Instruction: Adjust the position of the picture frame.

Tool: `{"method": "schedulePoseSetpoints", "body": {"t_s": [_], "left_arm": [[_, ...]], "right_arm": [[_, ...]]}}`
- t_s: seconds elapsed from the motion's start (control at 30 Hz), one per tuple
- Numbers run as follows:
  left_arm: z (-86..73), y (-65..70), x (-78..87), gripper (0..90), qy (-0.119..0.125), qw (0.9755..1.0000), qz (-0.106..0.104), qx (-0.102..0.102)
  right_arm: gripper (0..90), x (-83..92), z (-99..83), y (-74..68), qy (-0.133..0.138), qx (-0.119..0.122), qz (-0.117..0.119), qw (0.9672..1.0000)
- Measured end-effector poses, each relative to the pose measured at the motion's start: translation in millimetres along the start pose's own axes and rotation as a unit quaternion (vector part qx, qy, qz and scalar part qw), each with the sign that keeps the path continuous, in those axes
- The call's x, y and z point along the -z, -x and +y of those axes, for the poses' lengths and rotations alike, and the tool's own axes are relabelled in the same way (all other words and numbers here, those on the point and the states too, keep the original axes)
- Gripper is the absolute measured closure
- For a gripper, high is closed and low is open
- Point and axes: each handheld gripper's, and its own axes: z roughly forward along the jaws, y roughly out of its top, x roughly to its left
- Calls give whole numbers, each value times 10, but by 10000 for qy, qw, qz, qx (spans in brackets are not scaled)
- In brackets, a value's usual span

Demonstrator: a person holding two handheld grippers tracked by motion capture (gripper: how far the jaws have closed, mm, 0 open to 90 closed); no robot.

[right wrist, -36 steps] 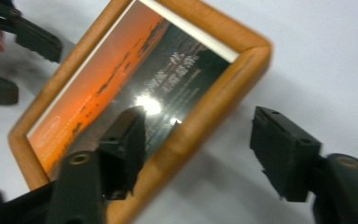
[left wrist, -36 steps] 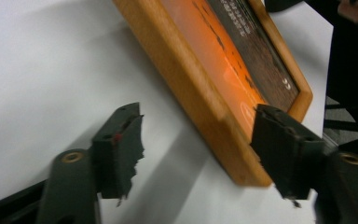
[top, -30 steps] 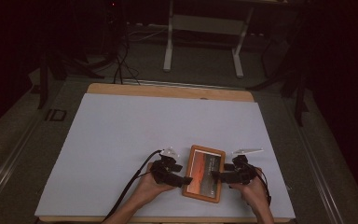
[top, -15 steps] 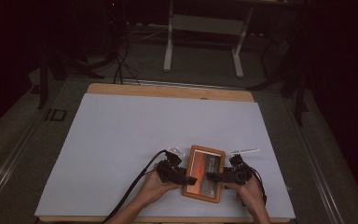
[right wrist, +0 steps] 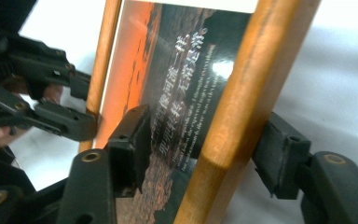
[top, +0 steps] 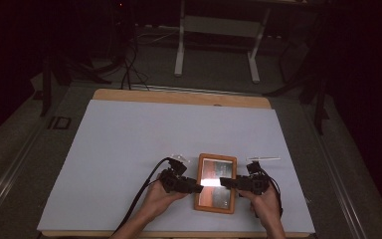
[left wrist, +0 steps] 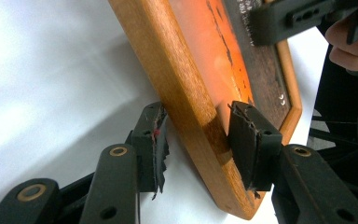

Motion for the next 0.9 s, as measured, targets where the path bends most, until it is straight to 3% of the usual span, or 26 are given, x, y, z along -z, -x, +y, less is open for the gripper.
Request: {"method": "schedulePoseSetpoints", "body": {"t_s": [0.2, 0.5, 0.67, 0.9], "left_arm": [[-28, -93, 56, 585, 57, 9995, -188, 246], [-69, -172, 202, 587, 181, 9990, -83, 403], [-102, -250, 339, 590, 261, 9983, 89, 504], [-150, -418, 478, 592, 288, 9970, 81, 718]], "right_arm": [[506, 22, 45, -81, 357, -105, 76, 9993], [593, -11, 230, -301, 645, 15, 171, 9978], [614, -112, 347, -412, 714, 51, 293, 9970], [612, -338, 430, -518, 862, -40, 335, 9957]]}}
